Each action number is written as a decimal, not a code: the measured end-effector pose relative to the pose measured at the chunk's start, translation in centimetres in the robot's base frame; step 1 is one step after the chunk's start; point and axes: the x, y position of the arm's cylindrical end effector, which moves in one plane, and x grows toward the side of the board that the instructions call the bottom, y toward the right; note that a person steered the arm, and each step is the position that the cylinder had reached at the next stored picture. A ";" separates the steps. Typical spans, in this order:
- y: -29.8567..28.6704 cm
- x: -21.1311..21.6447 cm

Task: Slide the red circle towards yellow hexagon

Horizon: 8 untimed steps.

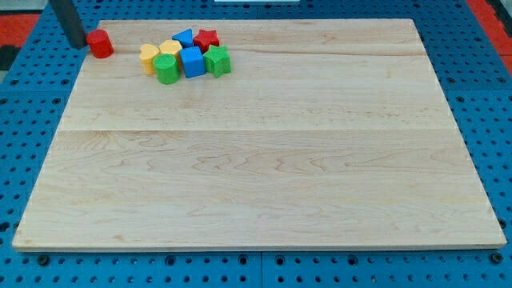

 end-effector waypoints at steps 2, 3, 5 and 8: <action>5.1 -0.8; 4.6 -1.0; 2.6 -0.1; 4.5 1.7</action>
